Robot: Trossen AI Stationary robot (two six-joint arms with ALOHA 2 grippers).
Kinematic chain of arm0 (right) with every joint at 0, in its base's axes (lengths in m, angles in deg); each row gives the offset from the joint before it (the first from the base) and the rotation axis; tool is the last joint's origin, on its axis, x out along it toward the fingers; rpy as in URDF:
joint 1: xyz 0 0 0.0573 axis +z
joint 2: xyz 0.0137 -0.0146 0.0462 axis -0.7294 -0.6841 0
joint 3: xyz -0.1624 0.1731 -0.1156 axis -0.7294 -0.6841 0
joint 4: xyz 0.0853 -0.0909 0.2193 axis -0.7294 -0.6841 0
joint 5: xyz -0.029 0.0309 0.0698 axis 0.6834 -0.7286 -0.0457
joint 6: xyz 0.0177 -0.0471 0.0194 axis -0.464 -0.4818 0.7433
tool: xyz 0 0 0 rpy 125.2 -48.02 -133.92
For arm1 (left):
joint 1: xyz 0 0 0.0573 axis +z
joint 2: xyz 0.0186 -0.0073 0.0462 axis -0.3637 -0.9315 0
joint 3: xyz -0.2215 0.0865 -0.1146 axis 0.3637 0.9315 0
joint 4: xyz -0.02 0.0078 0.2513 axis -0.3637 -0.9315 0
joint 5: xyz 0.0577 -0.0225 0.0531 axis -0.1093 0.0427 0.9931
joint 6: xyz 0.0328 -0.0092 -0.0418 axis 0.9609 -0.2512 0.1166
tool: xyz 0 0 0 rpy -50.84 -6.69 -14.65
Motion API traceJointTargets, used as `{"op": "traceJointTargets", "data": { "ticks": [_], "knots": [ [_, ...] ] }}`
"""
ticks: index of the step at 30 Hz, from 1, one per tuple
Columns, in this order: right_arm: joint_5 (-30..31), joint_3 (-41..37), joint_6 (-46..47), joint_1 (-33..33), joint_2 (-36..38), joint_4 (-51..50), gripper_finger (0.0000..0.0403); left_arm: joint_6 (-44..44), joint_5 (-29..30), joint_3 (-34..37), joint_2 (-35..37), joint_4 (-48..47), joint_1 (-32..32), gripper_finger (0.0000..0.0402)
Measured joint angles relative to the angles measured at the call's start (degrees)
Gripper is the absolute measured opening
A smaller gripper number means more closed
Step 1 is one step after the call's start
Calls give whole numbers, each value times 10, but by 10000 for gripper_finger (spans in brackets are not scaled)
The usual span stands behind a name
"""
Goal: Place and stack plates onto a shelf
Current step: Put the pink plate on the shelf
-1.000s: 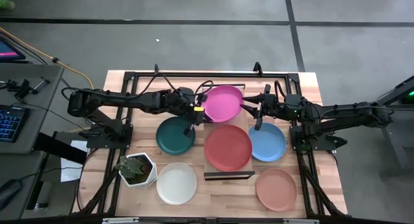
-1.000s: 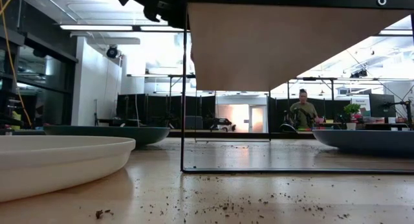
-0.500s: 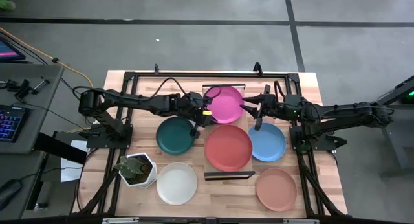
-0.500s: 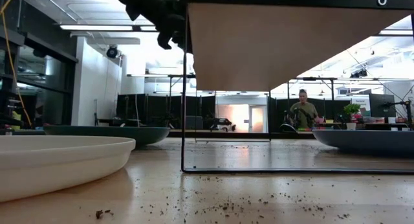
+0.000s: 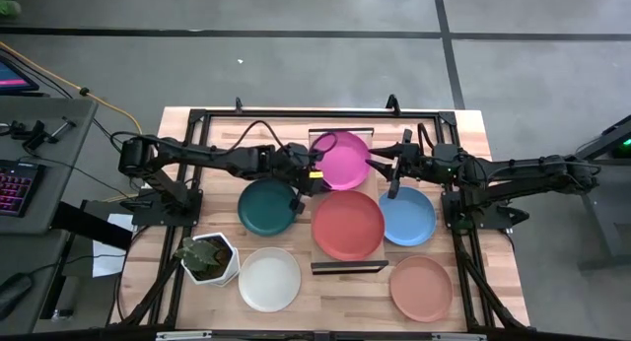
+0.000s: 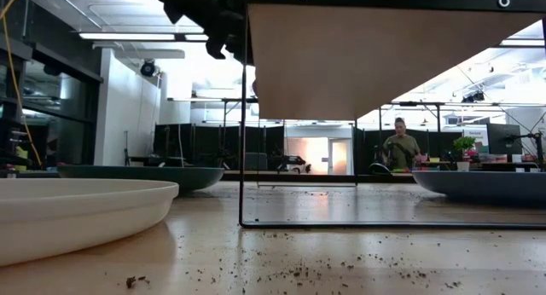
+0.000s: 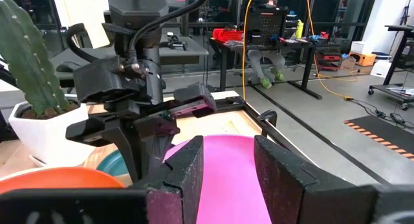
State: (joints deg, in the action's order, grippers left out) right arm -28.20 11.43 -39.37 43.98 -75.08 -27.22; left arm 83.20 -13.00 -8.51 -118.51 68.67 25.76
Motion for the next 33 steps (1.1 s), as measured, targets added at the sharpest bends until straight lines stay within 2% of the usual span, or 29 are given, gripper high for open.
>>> {"op": "traceJointTargets", "data": {
  "ticks": [4,18,33],
  "knots": [
    [0,0,0,0,0,0,126,0,23,0,0,0,-2,28],
    [0,0,0,0,0,0,126,-15,27,0,0,0,-1,32],
    [0,0,0,0,0,0,126,-42,39,0,0,-5,-1,137]
  ]
}}
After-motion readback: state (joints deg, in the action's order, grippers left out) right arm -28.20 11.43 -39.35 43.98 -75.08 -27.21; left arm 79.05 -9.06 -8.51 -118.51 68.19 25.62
